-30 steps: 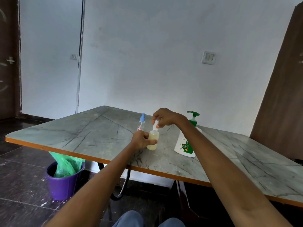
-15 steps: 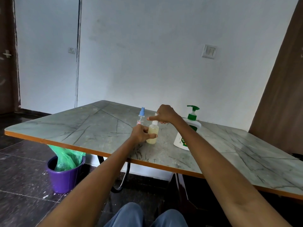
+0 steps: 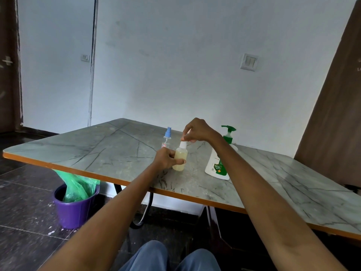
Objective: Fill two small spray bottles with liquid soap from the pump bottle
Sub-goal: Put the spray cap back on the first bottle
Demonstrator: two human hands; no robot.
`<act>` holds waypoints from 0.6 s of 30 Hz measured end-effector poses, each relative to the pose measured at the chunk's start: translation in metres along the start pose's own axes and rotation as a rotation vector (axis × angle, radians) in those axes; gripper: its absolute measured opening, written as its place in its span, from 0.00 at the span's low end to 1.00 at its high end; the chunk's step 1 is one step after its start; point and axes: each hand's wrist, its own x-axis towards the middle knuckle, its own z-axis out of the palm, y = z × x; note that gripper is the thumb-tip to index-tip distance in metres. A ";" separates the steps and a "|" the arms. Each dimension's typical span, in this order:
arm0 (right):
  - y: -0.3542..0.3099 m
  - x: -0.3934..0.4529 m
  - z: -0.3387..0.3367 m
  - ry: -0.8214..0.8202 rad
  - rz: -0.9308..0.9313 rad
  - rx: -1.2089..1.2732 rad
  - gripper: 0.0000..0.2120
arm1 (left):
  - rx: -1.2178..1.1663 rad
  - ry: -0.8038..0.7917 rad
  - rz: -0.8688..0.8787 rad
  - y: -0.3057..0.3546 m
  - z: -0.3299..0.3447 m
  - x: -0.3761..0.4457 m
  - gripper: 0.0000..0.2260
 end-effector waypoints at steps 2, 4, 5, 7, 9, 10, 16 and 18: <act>0.001 0.003 0.004 0.016 0.035 -0.029 0.17 | -0.001 0.006 0.002 0.000 0.000 0.000 0.20; 0.000 0.004 0.005 0.025 0.049 -0.086 0.19 | 0.003 0.005 0.003 0.001 0.000 -0.001 0.20; -0.002 0.003 0.003 0.018 0.048 -0.114 0.20 | 0.002 0.004 0.004 0.001 0.000 -0.001 0.20; -0.007 0.001 -0.003 -0.035 0.042 -0.092 0.19 | -0.004 -0.002 0.001 0.001 0.000 -0.002 0.20; -0.010 -0.001 -0.010 -0.081 0.004 -0.010 0.16 | -0.009 -0.012 -0.007 0.000 0.000 0.000 0.20; -0.011 -0.002 -0.012 -0.084 -0.023 -0.004 0.14 | -0.010 -0.016 -0.010 0.000 0.000 0.000 0.20; -0.008 0.002 -0.007 0.007 -0.029 -0.056 0.10 | -0.009 -0.010 -0.007 0.001 0.000 -0.001 0.20; -0.008 0.004 -0.002 0.016 0.011 -0.066 0.11 | -0.006 -0.010 -0.005 0.001 0.000 -0.001 0.20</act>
